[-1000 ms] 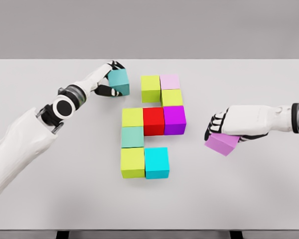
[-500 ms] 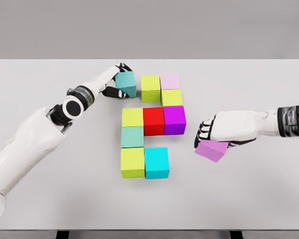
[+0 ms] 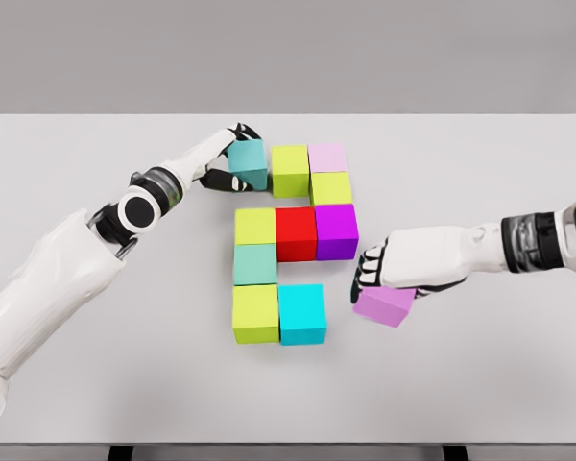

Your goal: Assemble the squares on the desktop into the number 2

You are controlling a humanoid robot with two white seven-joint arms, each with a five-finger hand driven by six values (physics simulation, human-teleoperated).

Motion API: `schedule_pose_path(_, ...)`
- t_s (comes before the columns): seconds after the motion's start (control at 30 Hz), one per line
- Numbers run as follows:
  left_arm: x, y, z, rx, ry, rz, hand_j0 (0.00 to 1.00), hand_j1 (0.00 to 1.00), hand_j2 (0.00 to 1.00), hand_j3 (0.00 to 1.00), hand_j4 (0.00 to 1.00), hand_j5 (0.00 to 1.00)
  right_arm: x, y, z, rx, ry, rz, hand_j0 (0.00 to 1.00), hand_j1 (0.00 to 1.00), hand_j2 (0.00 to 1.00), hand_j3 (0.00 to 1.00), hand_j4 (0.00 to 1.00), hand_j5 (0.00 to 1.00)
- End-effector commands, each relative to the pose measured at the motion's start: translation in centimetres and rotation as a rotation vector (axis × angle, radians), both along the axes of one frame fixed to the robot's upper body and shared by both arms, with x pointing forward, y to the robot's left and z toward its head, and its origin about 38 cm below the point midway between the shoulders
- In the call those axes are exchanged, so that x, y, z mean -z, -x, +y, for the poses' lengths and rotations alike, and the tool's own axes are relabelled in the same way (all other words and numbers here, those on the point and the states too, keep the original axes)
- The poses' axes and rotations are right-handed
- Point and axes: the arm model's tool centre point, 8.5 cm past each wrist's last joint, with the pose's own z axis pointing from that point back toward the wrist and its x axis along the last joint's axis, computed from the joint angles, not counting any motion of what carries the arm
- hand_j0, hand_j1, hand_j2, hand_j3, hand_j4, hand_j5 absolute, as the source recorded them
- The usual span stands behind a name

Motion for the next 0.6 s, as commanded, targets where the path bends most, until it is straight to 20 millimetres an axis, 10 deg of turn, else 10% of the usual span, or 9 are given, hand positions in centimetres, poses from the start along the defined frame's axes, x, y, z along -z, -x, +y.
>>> schedule_pose_path(0.0,-0.1,0.0,0.0,0.003,0.002,-0.004,0.4,0.4,0.4,0.4,0.4,0.4,0.1,0.1,0.5,-0.008,-0.011,0.008,0.48,0.48,0.48,0.48,0.48,0.48)
schedule_pose_path(0.57,0.2,0.2,0.1,0.004,0.001,-0.001,0.46,0.46,0.46,0.46,0.46,0.46,1.0,0.5,2.1,-0.053,-0.007,0.032,0.55,0.55,0.55,0.55,0.55,0.55)
